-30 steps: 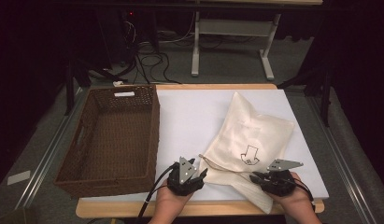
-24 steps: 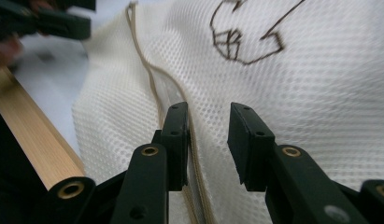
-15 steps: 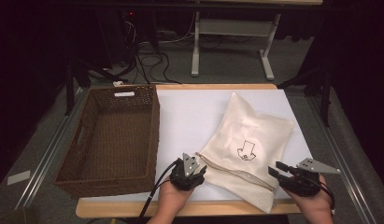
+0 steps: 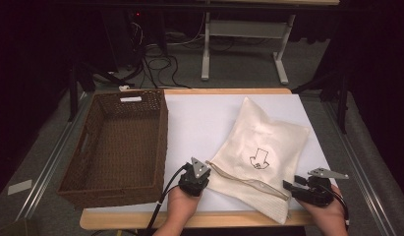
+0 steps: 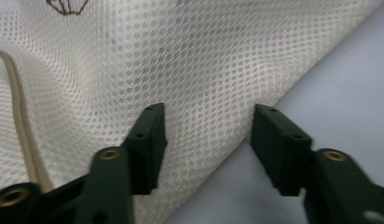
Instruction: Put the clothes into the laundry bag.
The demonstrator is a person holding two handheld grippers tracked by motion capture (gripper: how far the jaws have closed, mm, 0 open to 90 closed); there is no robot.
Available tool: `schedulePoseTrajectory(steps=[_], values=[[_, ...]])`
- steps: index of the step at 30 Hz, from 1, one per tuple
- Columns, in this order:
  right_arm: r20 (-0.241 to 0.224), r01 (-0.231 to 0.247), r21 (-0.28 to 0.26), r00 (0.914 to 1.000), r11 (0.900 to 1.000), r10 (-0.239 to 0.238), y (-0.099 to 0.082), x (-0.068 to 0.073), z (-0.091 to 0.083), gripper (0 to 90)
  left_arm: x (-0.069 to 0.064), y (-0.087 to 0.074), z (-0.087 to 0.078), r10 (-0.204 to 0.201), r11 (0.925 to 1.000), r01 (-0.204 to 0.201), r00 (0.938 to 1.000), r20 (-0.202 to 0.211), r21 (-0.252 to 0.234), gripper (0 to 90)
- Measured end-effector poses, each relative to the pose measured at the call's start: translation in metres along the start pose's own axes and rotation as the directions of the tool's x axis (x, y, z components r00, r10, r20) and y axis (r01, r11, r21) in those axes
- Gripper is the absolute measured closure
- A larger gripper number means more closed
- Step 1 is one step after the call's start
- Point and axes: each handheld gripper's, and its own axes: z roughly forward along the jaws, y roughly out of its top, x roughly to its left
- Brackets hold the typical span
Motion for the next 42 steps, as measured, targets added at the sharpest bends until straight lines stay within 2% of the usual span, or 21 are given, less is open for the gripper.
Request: schedulePoseTrajectory(steps=[4,8,13,16,19,22,24,30,34,37,42], values=[[0.019,0.044,0.016,0.9988,0.9989,-0.045,0.002,0.005,0.003,73.8,-0.002,0.0,-0.006,0.007,0.999,-0.008,0.9998,-0.02,-0.043,87.4],[0.015,0.056,0.015,0.9983,0.9983,-0.056,0.007,-0.001,0.005,87.7,-0.006,-0.001,-0.015,0.027,0.9978,-0.029,0.9992,-0.03,-0.06,87.7],[0.025,0.079,0.02,0.9965,0.9967,-0.079,0.018,-0.004,0.014,88.8,-0.011,-0.008,-0.029,0.041,0.9965,-0.042,0.999,-0.02,-0.072,87.7],[0.037,0.102,0.019,0.994,0.9946,-0.103,0.028,-0.007,0.023,89.2,-0.02,-0.013,-0.038,0.061,0.9951,-0.061,0.9981,-0.002,-0.078,87.6],[0.042,0.1,0.016,0.9941,0.9949,-0.1,0.039,-0.012,0.031,89.2,-0.031,-0.018,-0.043,0.084,0.993,-0.082,0.9961,0.027,-0.085,87.5],[0.051,0.102,0.01,0.9934,0.9947,-0.102,0.046,-0.02,0.036,89.2,-0.039,-0.022,-0.042,0.113,0.9906,-0.11,0.9928,0.038,-0.081,87.1],[0.058,0.098,0.008,0.9935,0.9952,-0.098,0.049,-0.024,0.037,89.2,-0.042,-0.024,-0.039,0.12,0.9913,-0.117,0.9917,0.046,-0.059,86.8],[0.064,0.117,0.003,0.991,0.9931,-0.117,0.047,-0.028,0.033,88.8,-0.043,-0.027,-0.035,0.116,0.9929,-0.115,0.9923,0.044,-0.033,85.5],[0.056,0.111,0.003,0.9923,0.9938,-0.111,0.045,-0.03,0.032,87.4,-0.041,-0.027,-0.036,0.111,0.9934,-0.11,0.993,0.039,-0.032,77.8],[0.052,0.108,-0.003,0.9928,0.9941,-0.108,0.044,-0.03,0.03,83.7,-0.038,-0.025,-0.039,0.087,0.9953,-0.085,0.9955,0.037,-0.046,69.5],[0.042,0.097,-0.055,0.9946,0.9938,-0.095,0.041,-0.025,0.014,74.8,-0.032,-0.021,-0.053,0.069,0.9909,-0.068,0.9975,0.009,-0.116,56.8]])
